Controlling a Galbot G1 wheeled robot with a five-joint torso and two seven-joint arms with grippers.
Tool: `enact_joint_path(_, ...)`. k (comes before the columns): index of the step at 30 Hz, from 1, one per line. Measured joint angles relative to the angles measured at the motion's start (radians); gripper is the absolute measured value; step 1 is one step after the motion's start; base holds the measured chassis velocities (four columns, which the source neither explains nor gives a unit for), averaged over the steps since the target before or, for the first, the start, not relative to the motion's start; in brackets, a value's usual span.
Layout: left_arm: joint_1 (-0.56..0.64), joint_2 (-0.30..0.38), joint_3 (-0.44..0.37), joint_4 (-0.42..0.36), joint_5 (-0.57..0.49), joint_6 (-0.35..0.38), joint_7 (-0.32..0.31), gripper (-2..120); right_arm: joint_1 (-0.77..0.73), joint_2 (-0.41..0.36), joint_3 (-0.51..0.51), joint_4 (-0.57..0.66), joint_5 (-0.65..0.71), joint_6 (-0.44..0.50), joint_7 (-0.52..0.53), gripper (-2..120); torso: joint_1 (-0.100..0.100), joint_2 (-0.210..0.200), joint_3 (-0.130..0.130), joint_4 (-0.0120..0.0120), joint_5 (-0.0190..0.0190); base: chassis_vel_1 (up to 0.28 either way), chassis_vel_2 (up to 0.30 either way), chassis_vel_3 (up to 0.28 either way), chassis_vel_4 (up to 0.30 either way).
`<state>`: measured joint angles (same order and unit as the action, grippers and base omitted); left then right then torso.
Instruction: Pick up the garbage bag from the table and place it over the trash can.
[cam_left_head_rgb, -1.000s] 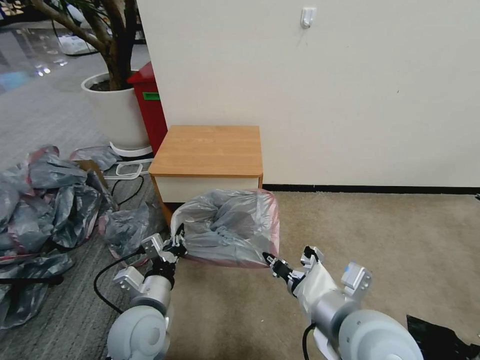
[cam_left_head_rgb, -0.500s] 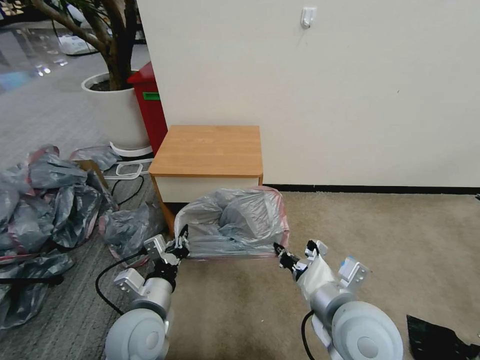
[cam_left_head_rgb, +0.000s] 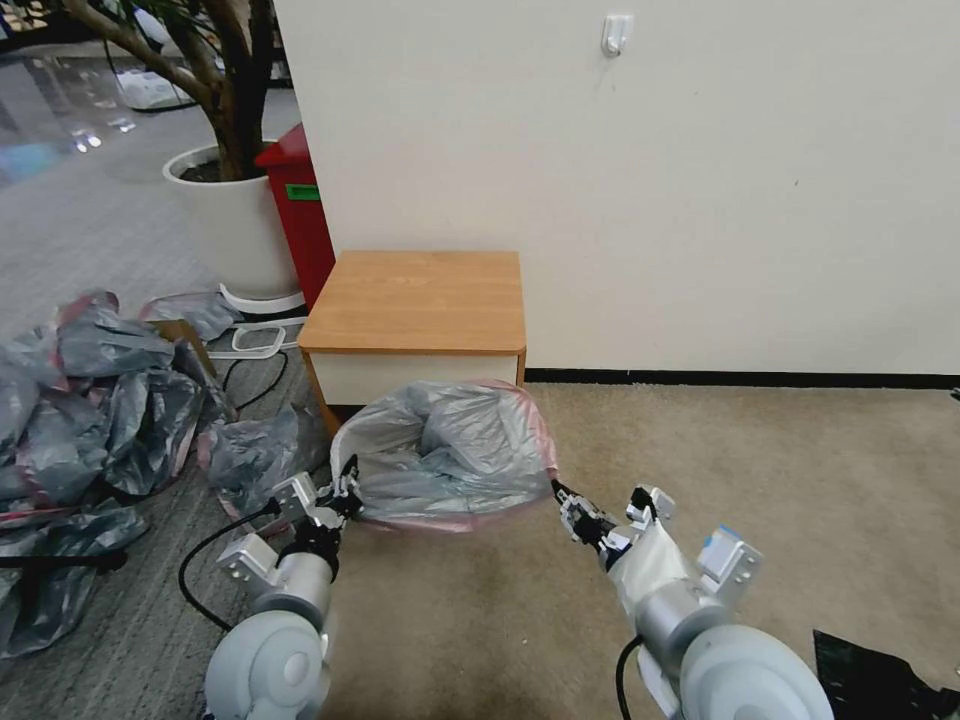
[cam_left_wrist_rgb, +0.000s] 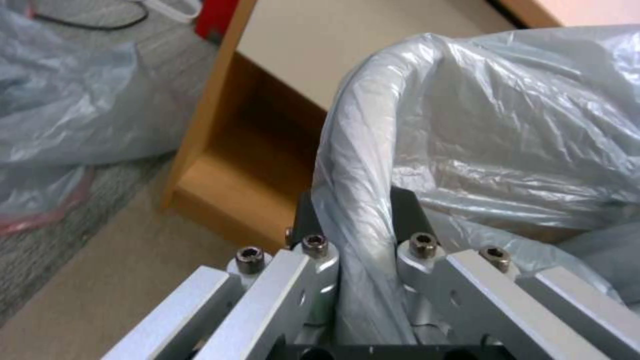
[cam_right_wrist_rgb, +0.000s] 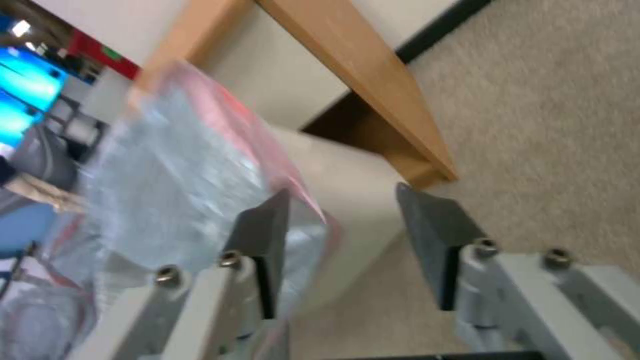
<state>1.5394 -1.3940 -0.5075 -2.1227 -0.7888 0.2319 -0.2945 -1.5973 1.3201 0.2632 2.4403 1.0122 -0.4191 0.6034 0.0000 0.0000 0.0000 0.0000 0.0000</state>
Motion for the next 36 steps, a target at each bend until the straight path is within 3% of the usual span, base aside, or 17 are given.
enact_joint_path(8,0.014,-0.002,-0.015,-0.011,-0.045,0.028,-0.010,6,-0.017,0.009,0.027,0.019,-0.034,0.106,-0.150,75,0.000,0.000,0.000,0.0000,-0.0002,0.000,0.000,0.000,0.000)
enact_joint_path(11,0.032,0.001,-0.017,-0.034,-0.066,0.048,-0.010,6,0.030,0.037,0.057,-0.063,-0.077,0.180,-0.319,90,0.000,0.000,0.000,0.0000,0.0000,0.000,0.000,0.000,0.000)
enact_joint_path(17,0.043,-0.004,-0.017,-0.054,-0.076,0.059,-0.010,6,0.076,0.084,0.053,-0.167,-0.089,0.216,-0.454,100,0.000,0.000,0.000,0.0001,0.0000,0.000,0.000,0.000,0.000)
enact_joint_path(23,0.039,-0.005,-0.012,-0.057,-0.092,0.067,-0.009,6,0.070,0.100,0.040,-0.231,-0.121,0.247,-0.523,100,0.000,0.000,0.000,0.0000,-0.0001,0.000,0.000,0.000,0.000)
enact_joint_path(27,0.035,-0.007,-0.007,-0.057,-0.098,0.070,-0.008,6,0.070,0.100,0.039,-0.238,-0.075,0.257,-0.532,96,0.000,0.000,0.000,0.0000,-0.0001,0.000,0.000,0.000,0.000)
enact_joint_path(36,0.027,-0.012,0.000,-0.054,-0.103,0.070,-0.008,6,0.076,0.113,0.020,-0.252,-0.027,0.265,-0.532,67,0.000,0.000,0.000,0.0000,-0.0001,0.000,0.000,0.000,0.000)
